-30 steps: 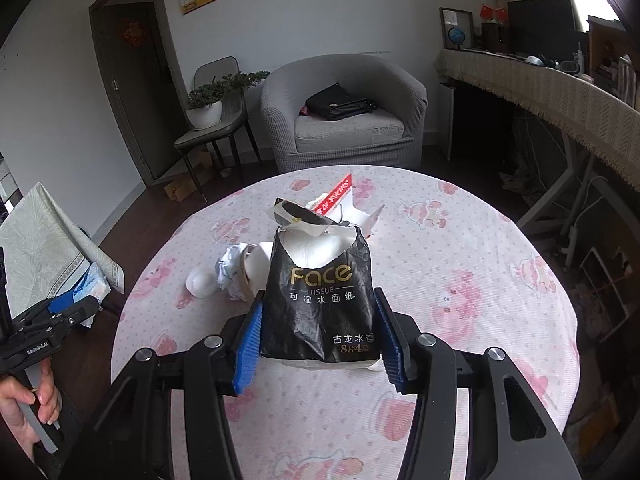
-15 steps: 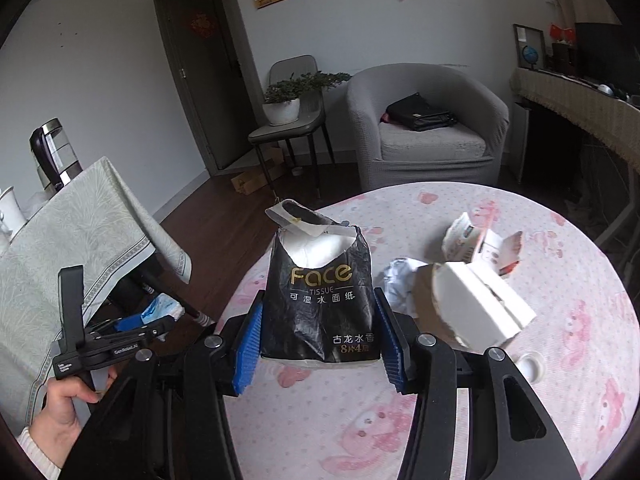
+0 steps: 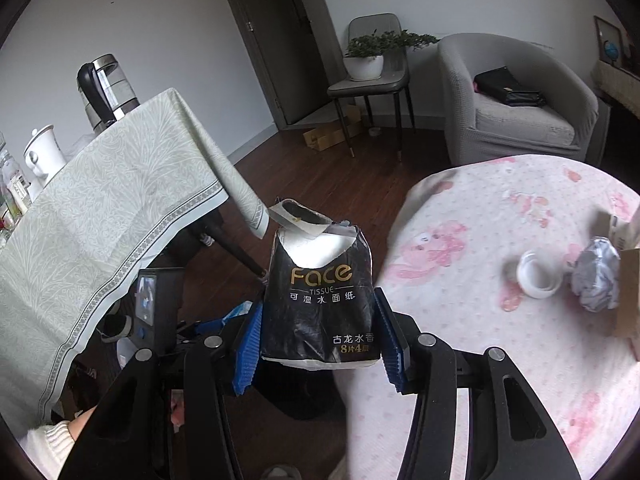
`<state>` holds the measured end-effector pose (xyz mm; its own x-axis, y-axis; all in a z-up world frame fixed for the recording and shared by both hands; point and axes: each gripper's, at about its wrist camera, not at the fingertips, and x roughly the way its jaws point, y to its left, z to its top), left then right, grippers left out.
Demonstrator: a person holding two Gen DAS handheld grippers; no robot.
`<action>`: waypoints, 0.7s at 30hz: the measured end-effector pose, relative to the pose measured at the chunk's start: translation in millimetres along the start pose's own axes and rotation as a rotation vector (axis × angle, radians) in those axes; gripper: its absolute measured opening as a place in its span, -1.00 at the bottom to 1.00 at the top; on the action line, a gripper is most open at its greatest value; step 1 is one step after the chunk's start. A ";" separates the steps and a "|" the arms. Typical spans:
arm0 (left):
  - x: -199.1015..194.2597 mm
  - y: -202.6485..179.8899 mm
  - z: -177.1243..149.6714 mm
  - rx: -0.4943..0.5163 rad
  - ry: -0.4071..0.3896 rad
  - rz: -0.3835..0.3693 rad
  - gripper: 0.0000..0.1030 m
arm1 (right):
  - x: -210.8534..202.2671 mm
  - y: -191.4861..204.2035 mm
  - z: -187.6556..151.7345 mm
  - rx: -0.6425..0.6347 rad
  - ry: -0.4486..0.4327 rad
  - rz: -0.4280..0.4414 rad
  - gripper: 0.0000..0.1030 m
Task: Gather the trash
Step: 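Carry the wipes pack and tissue bag over the green bin with both grippers, then open the left gripper to drop the wipes pack while the right drops the tissue bag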
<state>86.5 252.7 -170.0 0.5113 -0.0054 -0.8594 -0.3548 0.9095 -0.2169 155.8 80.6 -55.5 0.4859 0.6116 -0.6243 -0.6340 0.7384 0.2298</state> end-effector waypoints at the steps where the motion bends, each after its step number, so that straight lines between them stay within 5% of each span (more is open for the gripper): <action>1: 2.4 4.0 -1.6 -0.005 0.005 0.000 0.46 | 5.8 5.9 -0.6 -0.006 0.008 0.010 0.00; 13: 6.8 37.5 -4.7 0.007 -0.010 0.025 0.62 | 78.9 42.3 -7.9 -0.038 0.109 0.060 0.00; 21: -34.9 64.2 2.5 -0.020 -0.118 0.017 0.31 | 122.9 58.4 -17.0 -0.053 0.179 0.055 0.00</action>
<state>47.9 312.3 -152.8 0.5934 0.0599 -0.8027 -0.3793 0.9004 -0.2132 168.3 194.0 -131.4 0.3377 0.5869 -0.7359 -0.6897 0.6863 0.2309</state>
